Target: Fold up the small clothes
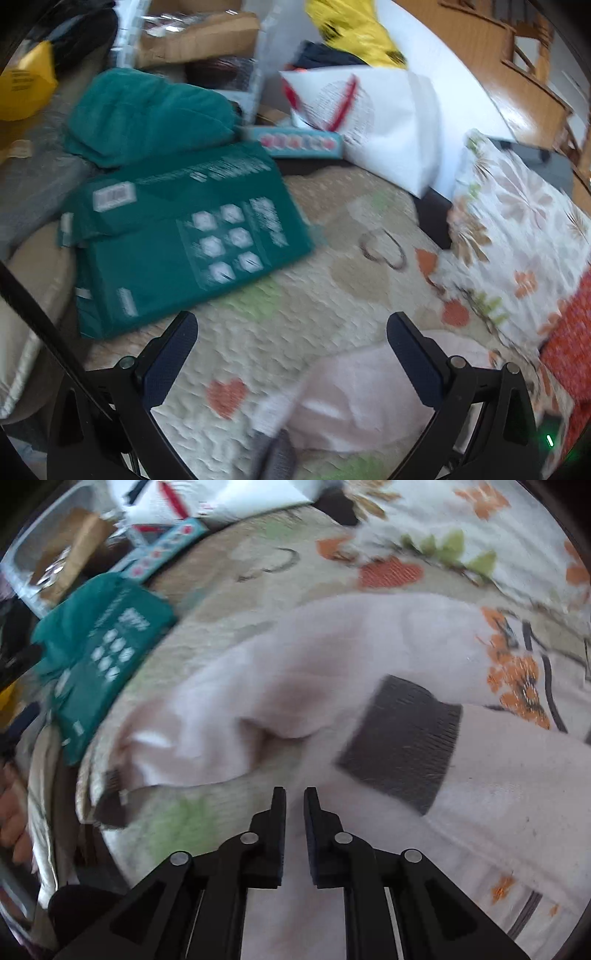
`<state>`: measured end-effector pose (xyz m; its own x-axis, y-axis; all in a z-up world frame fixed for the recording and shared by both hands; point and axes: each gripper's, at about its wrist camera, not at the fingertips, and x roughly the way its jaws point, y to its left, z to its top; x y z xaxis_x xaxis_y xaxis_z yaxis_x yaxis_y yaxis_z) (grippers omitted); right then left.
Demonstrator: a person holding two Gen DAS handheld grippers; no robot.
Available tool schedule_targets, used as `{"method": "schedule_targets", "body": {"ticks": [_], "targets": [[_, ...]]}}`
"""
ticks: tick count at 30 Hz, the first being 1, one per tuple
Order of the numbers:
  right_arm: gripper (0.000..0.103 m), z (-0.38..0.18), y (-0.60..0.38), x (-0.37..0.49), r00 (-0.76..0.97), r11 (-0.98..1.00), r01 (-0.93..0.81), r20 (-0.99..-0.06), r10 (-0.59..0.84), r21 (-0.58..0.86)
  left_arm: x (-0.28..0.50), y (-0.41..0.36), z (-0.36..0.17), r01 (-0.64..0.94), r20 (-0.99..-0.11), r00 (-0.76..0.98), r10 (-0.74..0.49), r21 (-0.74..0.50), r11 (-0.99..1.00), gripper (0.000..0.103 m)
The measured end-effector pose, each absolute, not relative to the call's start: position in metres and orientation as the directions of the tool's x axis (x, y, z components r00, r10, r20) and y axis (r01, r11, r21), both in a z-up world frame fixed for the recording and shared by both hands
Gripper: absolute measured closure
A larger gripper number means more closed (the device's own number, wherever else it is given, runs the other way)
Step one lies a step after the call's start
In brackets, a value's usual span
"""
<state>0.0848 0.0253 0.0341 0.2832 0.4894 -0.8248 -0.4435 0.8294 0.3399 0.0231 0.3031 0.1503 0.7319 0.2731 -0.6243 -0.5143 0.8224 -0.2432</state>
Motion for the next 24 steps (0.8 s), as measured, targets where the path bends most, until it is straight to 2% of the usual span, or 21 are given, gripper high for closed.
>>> {"method": "schedule_targets", "body": {"ticks": [4, 7, 12, 15, 19, 24], "targets": [[0.071, 0.055, 0.066, 0.052, 0.319, 0.772, -0.591, -0.811, 0.490, 0.234, 0.004, 0.337, 0.160, -0.641, -0.591, 0.690, 0.418, -0.232, 0.732, 0.001], [0.061, 0.059, 0.101, 0.028, 0.333, 0.712, -0.684, -0.801, 0.498, 0.158, -0.014, 0.359, 0.168, -0.722, -0.555, 0.644, 0.527, -0.212, 0.659, 0.001], [0.059, 0.047, 0.154, -0.008, 0.348, 0.600, -0.800, -0.803, 0.484, 0.015, -0.040, 0.383, 0.181, -0.804, -0.475, 0.574, 0.667, -0.170, 0.570, 0.001], [0.059, 0.038, 0.176, -0.022, 0.340, 0.538, -0.842, -0.807, 0.482, -0.034, -0.049, 0.396, 0.180, -0.812, -0.475, 0.568, 0.672, -0.195, 0.549, 0.001], [0.059, 0.047, 0.177, -0.019, 0.342, 0.584, -0.811, -0.781, 0.522, 0.035, -0.049, 0.406, 0.176, -0.821, -0.506, 0.550, 0.664, -0.182, 0.541, 0.001], [0.059, 0.072, 0.156, -0.019, 0.402, 0.648, -0.752, -0.697, 0.594, 0.119, -0.042, 0.408, 0.170, -0.806, -0.536, 0.568, 0.624, -0.209, 0.554, 0.001]]}}
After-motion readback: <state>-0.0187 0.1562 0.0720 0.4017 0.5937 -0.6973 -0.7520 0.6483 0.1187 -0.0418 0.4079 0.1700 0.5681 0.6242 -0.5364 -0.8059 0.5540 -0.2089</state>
